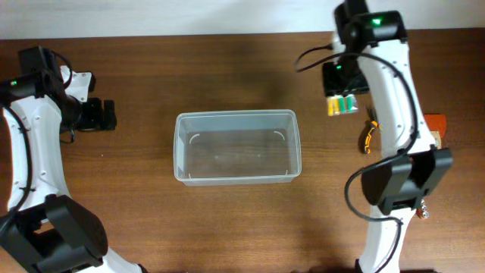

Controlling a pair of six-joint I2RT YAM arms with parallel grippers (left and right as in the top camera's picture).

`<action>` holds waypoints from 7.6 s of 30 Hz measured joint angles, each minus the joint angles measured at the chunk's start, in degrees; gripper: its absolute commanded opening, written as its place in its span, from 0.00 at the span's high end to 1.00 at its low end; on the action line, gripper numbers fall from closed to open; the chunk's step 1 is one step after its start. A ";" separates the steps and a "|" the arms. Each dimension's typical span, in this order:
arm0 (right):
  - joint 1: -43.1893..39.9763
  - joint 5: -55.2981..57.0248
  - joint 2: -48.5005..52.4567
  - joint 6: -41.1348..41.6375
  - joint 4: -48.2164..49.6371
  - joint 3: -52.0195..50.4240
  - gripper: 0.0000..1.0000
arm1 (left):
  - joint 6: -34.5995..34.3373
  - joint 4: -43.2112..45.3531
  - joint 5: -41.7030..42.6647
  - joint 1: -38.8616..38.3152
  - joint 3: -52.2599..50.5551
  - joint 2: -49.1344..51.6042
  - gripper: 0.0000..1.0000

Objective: Pack container

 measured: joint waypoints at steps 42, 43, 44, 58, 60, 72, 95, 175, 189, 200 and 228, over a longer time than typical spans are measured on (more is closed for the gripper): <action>27.63 -7.06 -0.20 -19.30 22.73 -25.66 0.33 | 0.00 1.49 0.00 0.00 0.00 0.00 0.01; 27.63 -7.15 -0.20 -19.37 22.93 -25.68 0.32 | 0.00 1.49 0.00 0.00 0.00 0.00 0.01; 27.63 -7.17 -0.20 -19.47 23.19 -25.68 0.30 | 0.00 1.49 0.00 0.00 0.00 0.00 0.01; 27.32 -7.32 -0.13 -14.82 21.20 -22.91 0.01 | 0.00 1.44 0.00 0.00 0.00 0.00 0.01; 26.88 -7.26 0.04 -12.96 17.25 -17.84 0.01 | 0.00 1.31 0.00 0.00 0.00 0.00 0.01; 6.38 -2.25 -1.88 -7.91 -3.98 19.39 0.01 | 0.00 1.03 0.00 0.00 0.00 0.00 0.01; -18.97 -1.99 -8.02 0.90 11.76 -28.26 0.01 | 0.00 2.16 0.00 0.00 0.00 0.00 0.01; -18.99 -2.40 -2.14 9.55 38.84 -45.53 0.01 | -0.17 2.45 0.00 0.00 0.00 0.00 0.01; -18.99 -1.62 -2.14 9.55 38.77 -45.53 0.01 | -0.17 2.45 0.00 0.00 0.00 0.00 0.01; -18.99 -1.66 -2.14 9.55 38.77 -45.53 0.01 | -0.17 2.45 0.00 0.00 0.00 0.00 0.01; -18.99 -2.86 -1.11 8.87 40.11 -45.51 0.01 | -0.17 2.36 0.02 0.00 0.00 0.00 0.01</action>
